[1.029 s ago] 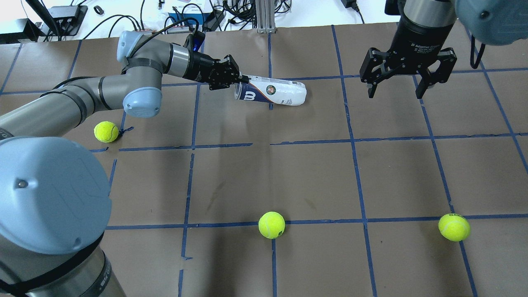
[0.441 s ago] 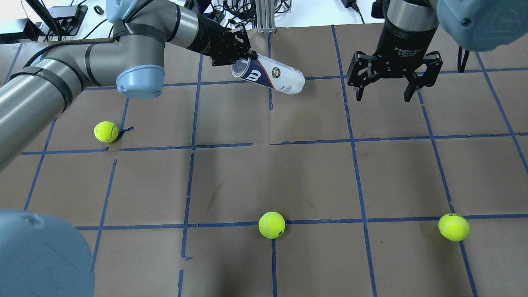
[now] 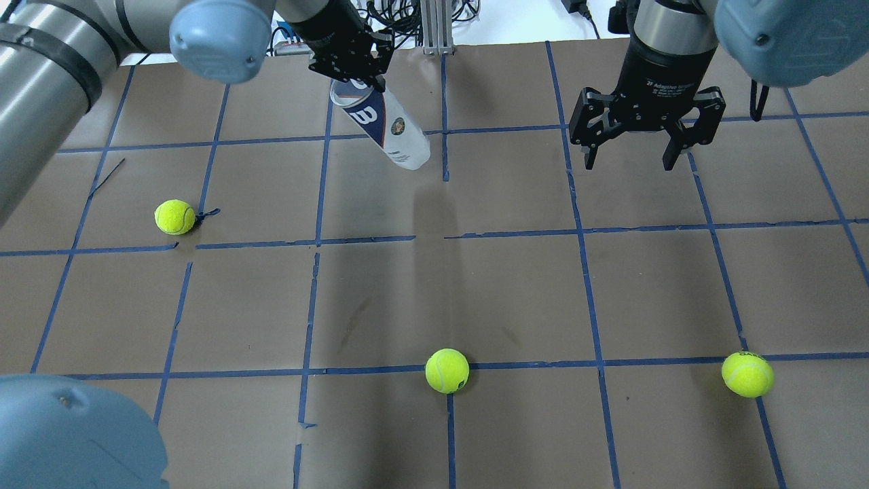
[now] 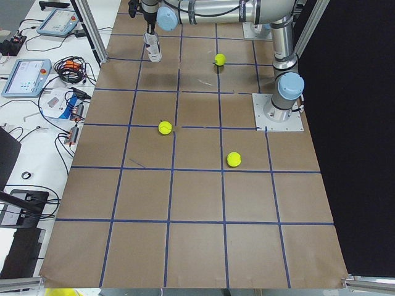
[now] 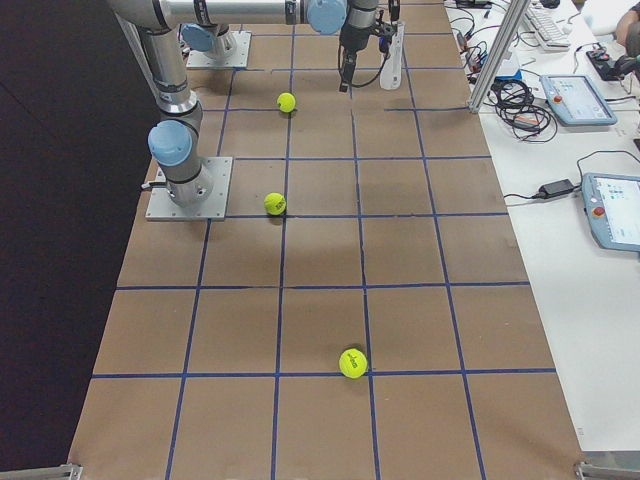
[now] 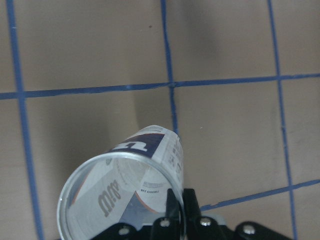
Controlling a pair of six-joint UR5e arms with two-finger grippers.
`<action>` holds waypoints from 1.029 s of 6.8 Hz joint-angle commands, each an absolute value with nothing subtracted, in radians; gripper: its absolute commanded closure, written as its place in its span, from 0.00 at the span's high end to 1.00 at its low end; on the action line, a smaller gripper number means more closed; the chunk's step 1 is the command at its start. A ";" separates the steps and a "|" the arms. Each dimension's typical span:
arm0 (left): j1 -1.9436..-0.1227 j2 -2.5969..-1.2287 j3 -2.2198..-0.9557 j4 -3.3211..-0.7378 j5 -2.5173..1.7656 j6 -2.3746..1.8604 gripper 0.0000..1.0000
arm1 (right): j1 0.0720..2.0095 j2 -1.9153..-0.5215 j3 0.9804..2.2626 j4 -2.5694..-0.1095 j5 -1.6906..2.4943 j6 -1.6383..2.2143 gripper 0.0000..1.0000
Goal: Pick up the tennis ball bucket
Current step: 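Lift and tilt the can upright with the left gripper, standing it on the table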
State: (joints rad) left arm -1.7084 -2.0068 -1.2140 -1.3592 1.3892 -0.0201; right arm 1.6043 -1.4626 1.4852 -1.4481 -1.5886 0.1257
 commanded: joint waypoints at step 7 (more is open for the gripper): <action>-1.836 -2.158 -1.111 -1.339 1.687 0.060 0.20 | 1.598 -1.456 1.489 -1.450 -1.592 0.112 1.00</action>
